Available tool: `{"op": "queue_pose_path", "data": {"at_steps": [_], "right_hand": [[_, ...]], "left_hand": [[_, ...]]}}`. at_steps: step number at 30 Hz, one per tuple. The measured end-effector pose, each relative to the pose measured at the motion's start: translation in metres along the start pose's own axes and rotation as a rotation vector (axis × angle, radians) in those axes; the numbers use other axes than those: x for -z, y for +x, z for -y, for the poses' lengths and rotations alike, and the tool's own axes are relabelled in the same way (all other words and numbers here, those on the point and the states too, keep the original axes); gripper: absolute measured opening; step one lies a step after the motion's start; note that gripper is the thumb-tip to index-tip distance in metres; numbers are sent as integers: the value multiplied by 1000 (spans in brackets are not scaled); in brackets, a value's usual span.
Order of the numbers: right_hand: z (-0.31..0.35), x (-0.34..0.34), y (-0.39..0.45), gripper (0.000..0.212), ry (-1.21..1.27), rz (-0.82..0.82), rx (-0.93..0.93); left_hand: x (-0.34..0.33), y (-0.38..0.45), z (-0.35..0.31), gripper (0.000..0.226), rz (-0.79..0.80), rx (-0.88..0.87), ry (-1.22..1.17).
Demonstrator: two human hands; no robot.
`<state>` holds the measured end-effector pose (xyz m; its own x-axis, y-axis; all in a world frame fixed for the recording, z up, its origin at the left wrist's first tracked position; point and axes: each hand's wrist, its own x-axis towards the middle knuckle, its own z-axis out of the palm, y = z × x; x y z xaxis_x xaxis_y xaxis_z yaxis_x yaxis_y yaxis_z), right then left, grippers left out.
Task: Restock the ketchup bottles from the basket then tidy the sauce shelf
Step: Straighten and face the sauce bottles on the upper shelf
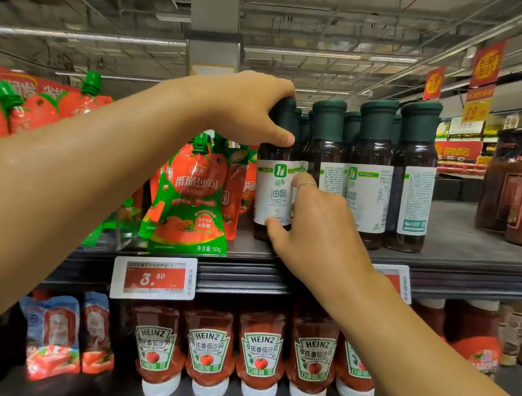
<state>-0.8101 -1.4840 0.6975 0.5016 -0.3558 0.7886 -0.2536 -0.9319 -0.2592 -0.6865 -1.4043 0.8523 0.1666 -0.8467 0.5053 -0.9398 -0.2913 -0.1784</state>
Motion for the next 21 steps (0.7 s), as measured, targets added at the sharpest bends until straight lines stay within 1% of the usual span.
{"op": "queue_pose_path", "data": {"at_steps": [4,5,7,9,11,14,17,19,21], "right_hand": [[-6,11,-3,45,50,51,10],[-8,15,-5,45,50,43,15],[-14,24,-6,41,39,12,16],[-20,33,-7,35,16,-29,8],[-26,40,-9,35,-20,-62,12],[-34,46,-14,40,-40,-87,13],[-37,47,-15,45,-27,-99,-22],[-36,46,-13,45,-10,-116,-42],[-35,45,-10,44,1,-132,-53]], "left_hand": [[-2,0,0,64,18,0,8],[1,-1,1,68,-4,2,14],[7,-1,1,72,-109,-2,-23],[13,3,-5,64,-208,-39,-112],[16,9,-16,56,-213,-104,-126],[18,22,-31,51,-149,-162,-58],[18,37,-41,45,-35,-177,-15],[20,46,-40,43,73,-174,-6],[25,50,-35,49,197,-183,-35]]}}
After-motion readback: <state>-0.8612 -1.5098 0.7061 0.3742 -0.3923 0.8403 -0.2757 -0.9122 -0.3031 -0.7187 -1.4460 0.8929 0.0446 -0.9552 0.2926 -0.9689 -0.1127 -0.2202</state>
